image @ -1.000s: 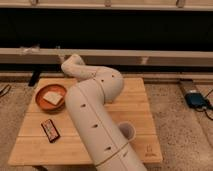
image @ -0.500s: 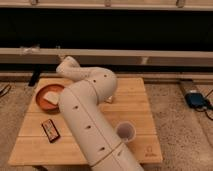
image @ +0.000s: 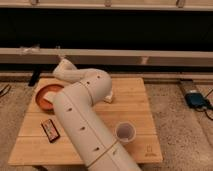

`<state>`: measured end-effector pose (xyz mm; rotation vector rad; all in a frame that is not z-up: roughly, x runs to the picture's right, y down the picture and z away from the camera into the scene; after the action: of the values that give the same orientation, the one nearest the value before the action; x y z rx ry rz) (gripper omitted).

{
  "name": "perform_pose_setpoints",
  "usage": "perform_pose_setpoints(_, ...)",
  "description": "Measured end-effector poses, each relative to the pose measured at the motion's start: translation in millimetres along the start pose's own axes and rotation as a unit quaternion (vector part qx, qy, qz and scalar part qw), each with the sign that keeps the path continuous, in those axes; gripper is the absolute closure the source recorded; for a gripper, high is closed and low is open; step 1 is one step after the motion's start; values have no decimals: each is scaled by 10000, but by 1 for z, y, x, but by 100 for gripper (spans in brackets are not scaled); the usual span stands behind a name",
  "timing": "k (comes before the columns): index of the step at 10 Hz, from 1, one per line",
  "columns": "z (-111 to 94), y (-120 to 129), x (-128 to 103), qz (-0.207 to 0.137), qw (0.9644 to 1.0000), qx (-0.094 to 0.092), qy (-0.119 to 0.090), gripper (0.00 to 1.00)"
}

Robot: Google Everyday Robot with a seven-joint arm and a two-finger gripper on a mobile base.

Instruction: Stand the bottle upright

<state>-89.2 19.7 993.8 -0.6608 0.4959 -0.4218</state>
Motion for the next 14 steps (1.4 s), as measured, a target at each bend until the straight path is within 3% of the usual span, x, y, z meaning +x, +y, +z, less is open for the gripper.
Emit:
perform_pose_setpoints(3, -1, -2, -4, -151, 9995, 95, 258, 23)
perform_pose_setpoints(10, -1, -3, -8, -374, 9970, 230, 642, 24)
perform_pose_setpoints(11, -1, -3, -8, -383, 9967, 235, 677, 27)
perform_pose_setpoints(14, -1, -2, -6, -385, 9961, 229, 766, 55)
